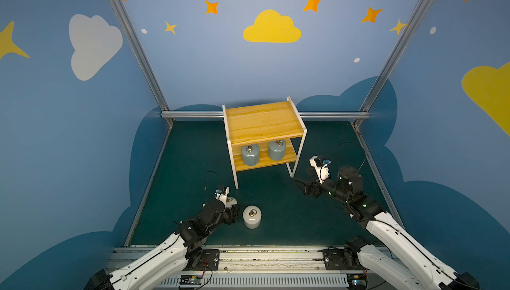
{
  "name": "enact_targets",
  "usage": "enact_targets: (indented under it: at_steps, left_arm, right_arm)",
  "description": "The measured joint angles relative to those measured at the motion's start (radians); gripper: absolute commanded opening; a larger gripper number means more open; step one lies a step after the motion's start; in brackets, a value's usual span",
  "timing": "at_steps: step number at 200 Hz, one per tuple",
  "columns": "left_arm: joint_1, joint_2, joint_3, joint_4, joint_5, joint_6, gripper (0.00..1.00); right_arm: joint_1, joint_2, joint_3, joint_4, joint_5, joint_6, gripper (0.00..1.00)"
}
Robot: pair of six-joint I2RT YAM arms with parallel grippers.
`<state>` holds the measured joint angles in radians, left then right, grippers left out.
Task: Remove the tea canisters from the shelf
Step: Place the tea canister at the center of the board.
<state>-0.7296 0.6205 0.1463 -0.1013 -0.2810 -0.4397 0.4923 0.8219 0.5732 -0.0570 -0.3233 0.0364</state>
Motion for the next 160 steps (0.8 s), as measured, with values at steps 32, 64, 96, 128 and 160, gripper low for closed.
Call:
enact_targets:
  at_steps: [32,64,96,128,160]
  left_arm:
    - [0.000,0.027,-0.005,0.027,0.000,-0.006,0.39]
    - [0.000,0.056,-0.004,0.063,0.000,-0.014,0.45]
    - [-0.002,0.050,-0.004,0.058,-0.001,-0.022,0.53]
    - [-0.008,0.029,-0.004,0.034,-0.001,-0.038,0.63]
    - [-0.026,0.022,-0.004,0.021,-0.013,-0.051,0.73]
  right_arm:
    - [0.000,0.000,0.000,0.000,0.000,0.000,0.89]
    - [0.000,0.000,0.000,0.000,0.000,0.000,0.89]
    - [0.000,0.000,-0.001,0.000,0.000,0.000,0.89]
    - [0.000,0.000,-0.003,0.000,0.000,0.000,0.89]
    - [-0.001,0.000,-0.005,0.000,0.000,0.000,0.89]
